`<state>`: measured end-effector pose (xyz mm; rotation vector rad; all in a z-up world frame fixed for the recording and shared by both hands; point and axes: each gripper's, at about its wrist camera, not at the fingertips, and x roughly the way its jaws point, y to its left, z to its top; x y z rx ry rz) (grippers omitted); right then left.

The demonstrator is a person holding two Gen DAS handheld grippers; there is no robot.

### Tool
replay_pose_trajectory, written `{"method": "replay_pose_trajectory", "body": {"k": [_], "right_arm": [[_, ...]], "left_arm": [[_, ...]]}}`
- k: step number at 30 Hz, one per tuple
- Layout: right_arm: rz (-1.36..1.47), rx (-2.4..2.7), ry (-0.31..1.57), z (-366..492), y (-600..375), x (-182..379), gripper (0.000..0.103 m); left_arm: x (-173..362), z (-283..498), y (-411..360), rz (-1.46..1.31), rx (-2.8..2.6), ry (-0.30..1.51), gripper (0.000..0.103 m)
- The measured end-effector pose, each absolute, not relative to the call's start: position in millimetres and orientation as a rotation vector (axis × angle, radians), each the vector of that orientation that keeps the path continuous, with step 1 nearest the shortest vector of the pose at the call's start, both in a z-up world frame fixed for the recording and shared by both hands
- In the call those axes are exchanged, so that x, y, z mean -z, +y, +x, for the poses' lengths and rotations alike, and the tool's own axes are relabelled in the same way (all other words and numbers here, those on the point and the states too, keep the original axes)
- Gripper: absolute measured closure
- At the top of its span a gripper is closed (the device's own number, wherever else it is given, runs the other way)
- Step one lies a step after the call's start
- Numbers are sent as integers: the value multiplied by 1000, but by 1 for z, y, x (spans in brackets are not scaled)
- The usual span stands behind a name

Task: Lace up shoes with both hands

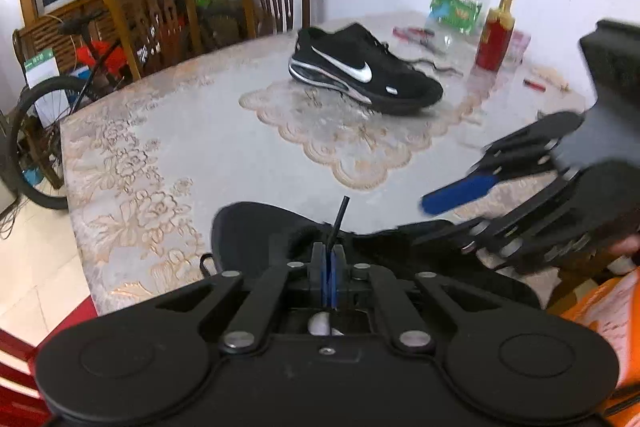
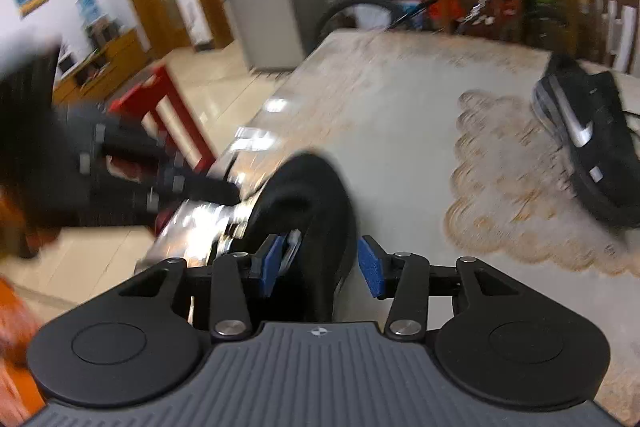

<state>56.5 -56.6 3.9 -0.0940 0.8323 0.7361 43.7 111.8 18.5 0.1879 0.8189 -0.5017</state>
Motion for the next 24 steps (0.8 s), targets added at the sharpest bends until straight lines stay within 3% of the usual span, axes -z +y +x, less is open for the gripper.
{"method": "replay_pose_trajectory", "body": {"k": [3, 5, 7, 16, 24], "right_arm": [[-63, -719, 831, 62, -56, 12, 62], [-14, -715, 838, 67, -59, 21, 77], [125, -731, 876, 76, -75, 28, 83], [1281, -756, 1181, 111, -163, 130, 79], [1385, -852, 1227, 118, -166, 149, 78]], "left_arm": [[-17, 39, 93, 236, 452, 848, 101], [-13, 40, 81, 253, 404, 871, 101], [-10, 41, 67, 294, 352, 881, 101], [10, 57, 13, 440, 224, 953, 101], [22, 65, -7, 709, 255, 1027, 101]]}}
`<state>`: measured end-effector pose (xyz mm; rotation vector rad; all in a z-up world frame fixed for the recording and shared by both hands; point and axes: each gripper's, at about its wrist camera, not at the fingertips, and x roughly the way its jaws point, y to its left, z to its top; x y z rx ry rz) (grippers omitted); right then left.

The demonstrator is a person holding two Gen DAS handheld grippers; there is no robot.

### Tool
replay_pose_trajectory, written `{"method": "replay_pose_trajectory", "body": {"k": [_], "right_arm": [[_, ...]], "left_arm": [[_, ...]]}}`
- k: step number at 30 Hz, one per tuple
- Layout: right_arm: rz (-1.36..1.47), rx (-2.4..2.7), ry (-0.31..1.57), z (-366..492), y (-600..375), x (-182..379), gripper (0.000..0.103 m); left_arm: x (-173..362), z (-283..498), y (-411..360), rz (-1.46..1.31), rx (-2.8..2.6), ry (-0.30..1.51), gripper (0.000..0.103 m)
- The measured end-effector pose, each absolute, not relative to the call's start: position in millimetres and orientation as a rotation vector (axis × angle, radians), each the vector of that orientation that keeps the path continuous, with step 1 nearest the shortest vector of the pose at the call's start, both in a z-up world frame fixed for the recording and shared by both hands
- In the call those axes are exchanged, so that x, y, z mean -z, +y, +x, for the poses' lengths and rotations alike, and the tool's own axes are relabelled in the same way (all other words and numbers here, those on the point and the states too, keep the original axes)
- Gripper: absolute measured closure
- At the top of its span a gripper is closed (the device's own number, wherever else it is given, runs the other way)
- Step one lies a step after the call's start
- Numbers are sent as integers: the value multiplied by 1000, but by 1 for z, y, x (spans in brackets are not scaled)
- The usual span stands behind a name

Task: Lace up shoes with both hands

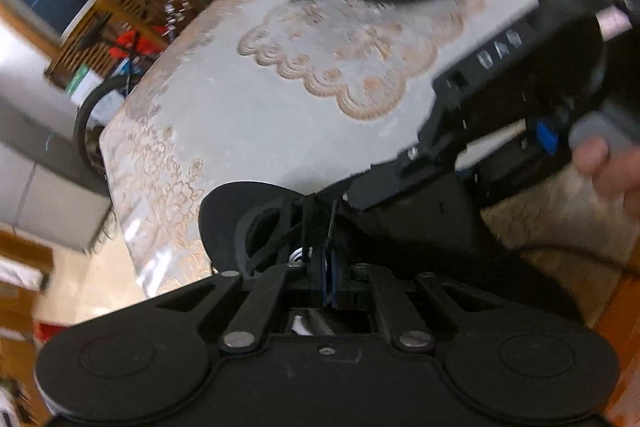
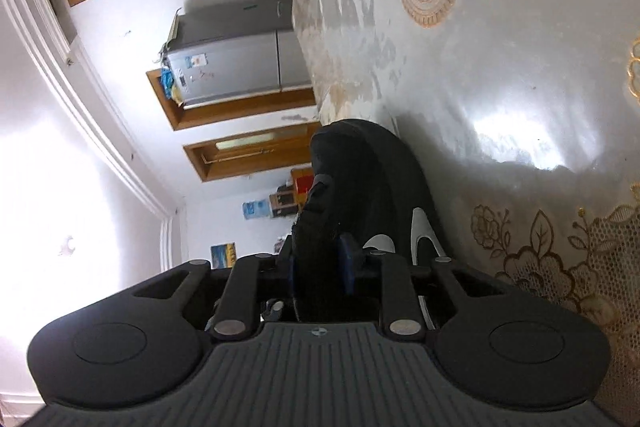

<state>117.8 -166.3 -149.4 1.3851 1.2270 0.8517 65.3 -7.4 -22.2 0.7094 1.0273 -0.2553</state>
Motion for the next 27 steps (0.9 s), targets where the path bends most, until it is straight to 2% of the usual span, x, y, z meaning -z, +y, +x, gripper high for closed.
{"method": "replay_pose_trajectory", "body": {"k": [5, 12, 27], "right_arm": [[1426, -880, 1225, 114, -175, 149, 71], [1335, -934, 1198, 112, -177, 132, 71], [1323, -928, 1178, 108, -174, 133, 71]], "left_arm": [[23, 61, -14, 848, 302, 1022, 101], [24, 64, -10, 870, 304, 1034, 101], [27, 62, -12, 865, 279, 1049, 101]]}}
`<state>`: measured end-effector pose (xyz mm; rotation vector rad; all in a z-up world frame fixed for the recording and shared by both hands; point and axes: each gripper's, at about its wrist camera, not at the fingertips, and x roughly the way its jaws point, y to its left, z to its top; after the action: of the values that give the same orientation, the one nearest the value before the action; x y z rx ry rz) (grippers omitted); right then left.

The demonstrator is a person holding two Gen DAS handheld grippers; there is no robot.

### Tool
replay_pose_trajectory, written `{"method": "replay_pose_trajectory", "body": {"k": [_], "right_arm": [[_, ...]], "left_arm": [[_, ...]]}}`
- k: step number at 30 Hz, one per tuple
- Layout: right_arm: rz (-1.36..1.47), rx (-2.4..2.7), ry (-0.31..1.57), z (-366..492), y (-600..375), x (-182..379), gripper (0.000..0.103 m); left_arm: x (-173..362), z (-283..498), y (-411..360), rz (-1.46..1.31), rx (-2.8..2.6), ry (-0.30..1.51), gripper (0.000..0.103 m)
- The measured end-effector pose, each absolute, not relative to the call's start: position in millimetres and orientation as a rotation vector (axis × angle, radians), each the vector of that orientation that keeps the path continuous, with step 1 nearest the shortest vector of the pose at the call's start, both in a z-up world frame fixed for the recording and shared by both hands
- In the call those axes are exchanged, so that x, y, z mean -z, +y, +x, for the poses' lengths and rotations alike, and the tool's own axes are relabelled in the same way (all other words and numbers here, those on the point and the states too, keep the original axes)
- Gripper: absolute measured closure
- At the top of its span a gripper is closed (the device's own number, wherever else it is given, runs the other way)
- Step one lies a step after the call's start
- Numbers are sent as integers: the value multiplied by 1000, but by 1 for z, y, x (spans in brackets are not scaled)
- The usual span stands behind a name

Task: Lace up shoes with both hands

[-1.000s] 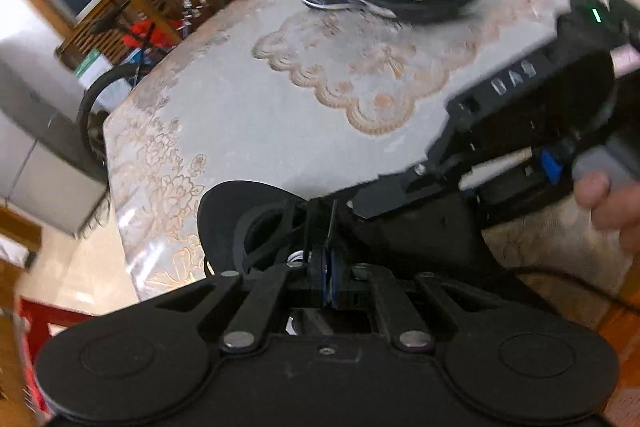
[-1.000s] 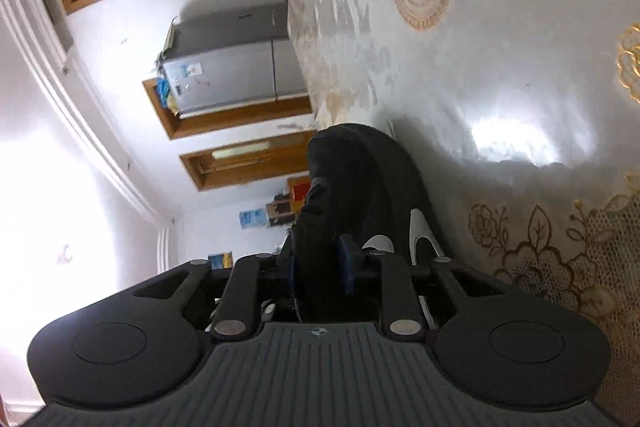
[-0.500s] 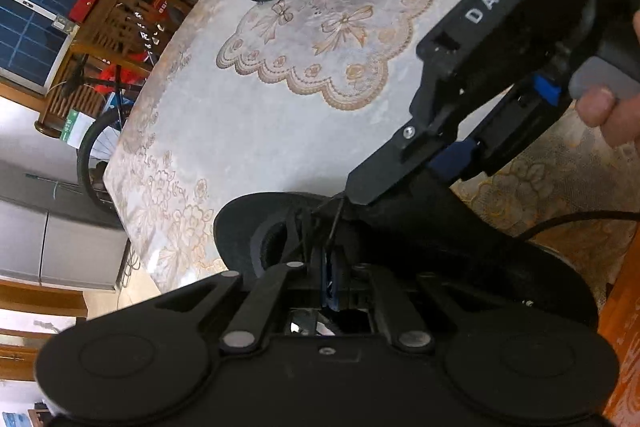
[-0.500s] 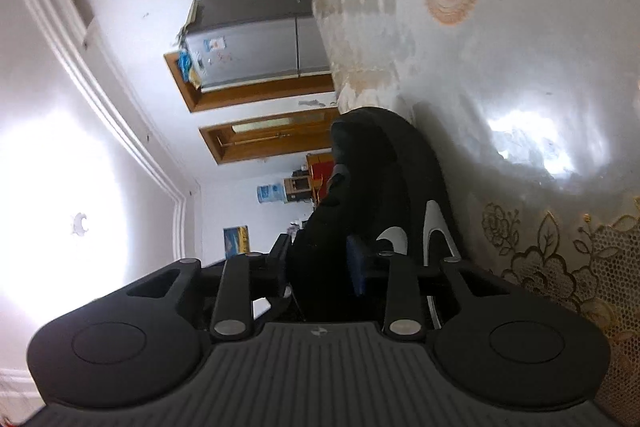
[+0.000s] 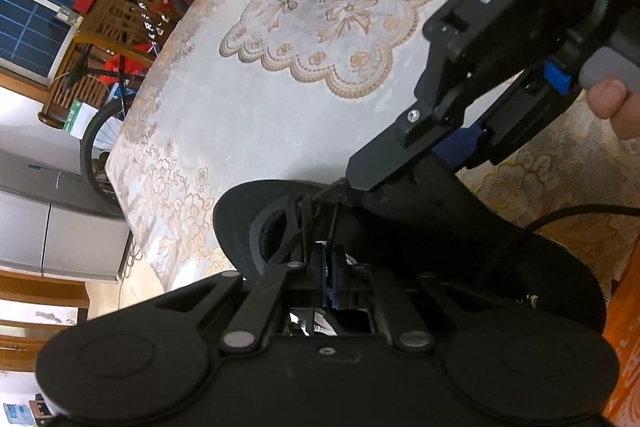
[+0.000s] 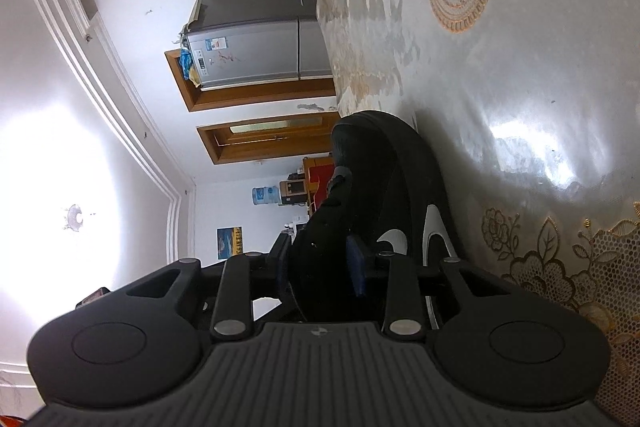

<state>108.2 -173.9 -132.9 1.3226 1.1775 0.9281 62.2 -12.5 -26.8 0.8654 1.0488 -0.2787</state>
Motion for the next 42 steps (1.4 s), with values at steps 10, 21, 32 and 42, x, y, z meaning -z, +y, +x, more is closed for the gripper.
{"method": "replay_pose_trajectory", "body": {"k": [10, 21, 32, 42], "right_arm": [[1318, -926, 1169, 108, -173, 133, 70], [1304, -924, 1166, 111, -171, 130, 69], [1296, -929, 1166, 114, -168, 130, 68], [1289, -932, 1167, 113, -170, 128, 68]], "left_arm": [[23, 57, -14, 866, 281, 1029, 99], [30, 63, -12, 856, 267, 1036, 98], [26, 64, -13, 847, 273, 1025, 98], [30, 66, -15, 865, 278, 1031, 98]]}}
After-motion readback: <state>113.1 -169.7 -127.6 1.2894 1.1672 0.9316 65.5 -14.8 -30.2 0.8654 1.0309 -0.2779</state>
